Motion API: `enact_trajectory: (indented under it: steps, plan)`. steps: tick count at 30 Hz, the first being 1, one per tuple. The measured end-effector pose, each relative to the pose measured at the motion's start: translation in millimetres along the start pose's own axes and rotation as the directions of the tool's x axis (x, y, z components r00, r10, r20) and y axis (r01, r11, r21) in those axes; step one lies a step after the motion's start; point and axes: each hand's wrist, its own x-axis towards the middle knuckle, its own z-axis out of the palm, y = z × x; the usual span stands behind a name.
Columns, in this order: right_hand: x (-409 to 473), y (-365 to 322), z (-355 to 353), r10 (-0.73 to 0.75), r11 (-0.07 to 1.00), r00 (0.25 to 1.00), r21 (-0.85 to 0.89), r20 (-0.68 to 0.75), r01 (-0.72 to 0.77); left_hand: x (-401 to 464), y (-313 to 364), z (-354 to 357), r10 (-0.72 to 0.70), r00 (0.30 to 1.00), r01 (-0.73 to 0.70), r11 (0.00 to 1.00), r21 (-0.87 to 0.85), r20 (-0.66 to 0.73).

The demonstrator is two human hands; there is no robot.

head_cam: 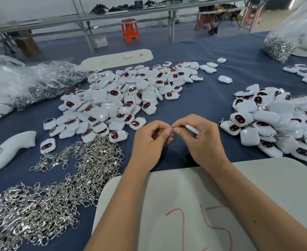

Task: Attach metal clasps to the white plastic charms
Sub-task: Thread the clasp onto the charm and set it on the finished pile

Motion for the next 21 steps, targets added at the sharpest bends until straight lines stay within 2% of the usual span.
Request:
enact_trajectory:
  steps: [9,14,21]
  plan:
    - [0.2,1.3,0.2,0.032,0.999,0.999,0.043,-0.002,-0.032,-1.3,0.2,3.1,0.022,1.0,-0.021,0.996,0.081,-0.007]
    - [0.4,2.8,-0.5,0.097,0.988,0.995,0.122,0.027,-0.1,-2.0,2.1,3.2,0.017,1.0,-0.017,0.997,0.081,-0.004]
    - [1.7,7.0,-5.1,0.128,0.948,0.978,0.269,0.162,-0.168,-1.5,1.2,-0.6,-0.121,0.987,0.125,0.992,-0.031,0.109]
